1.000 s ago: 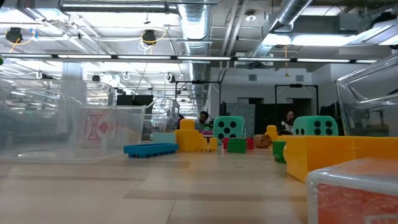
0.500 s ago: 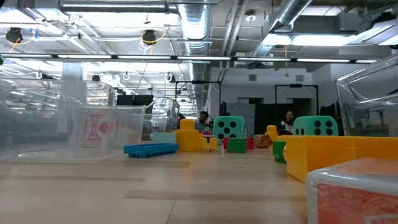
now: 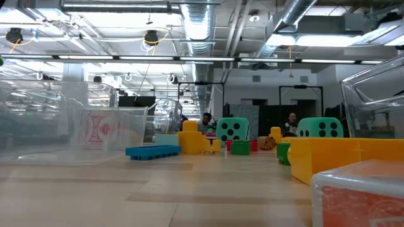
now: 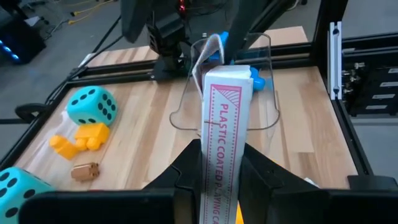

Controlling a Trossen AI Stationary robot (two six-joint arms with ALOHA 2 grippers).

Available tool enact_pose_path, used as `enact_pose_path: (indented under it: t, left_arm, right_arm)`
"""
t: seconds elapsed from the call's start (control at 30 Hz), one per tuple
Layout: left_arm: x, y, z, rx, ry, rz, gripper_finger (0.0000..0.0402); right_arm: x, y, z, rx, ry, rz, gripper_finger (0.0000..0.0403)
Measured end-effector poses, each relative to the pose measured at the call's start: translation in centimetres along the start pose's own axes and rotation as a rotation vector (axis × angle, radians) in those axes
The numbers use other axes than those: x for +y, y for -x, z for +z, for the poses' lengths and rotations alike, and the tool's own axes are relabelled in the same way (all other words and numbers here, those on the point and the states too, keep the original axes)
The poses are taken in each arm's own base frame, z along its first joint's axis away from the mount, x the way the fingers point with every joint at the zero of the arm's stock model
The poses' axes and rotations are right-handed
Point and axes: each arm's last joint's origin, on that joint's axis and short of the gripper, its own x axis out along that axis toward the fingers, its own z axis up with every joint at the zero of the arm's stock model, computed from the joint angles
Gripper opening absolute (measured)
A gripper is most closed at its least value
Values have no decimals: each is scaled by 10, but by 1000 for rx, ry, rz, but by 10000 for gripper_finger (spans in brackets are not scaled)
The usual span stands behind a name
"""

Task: Pick & Place Toys
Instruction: Put the pink playing card box into the bottom left transparent bin

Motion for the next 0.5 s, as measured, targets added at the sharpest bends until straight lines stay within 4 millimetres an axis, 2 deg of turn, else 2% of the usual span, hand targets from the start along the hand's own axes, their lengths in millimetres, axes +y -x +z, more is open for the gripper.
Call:
enact_pose_path:
  t: [0.5]
  left_arm:
    - [0,-1,0,1,-6,-6,55]
  right_arm:
    - [12,16,0,-58,45,7,222]
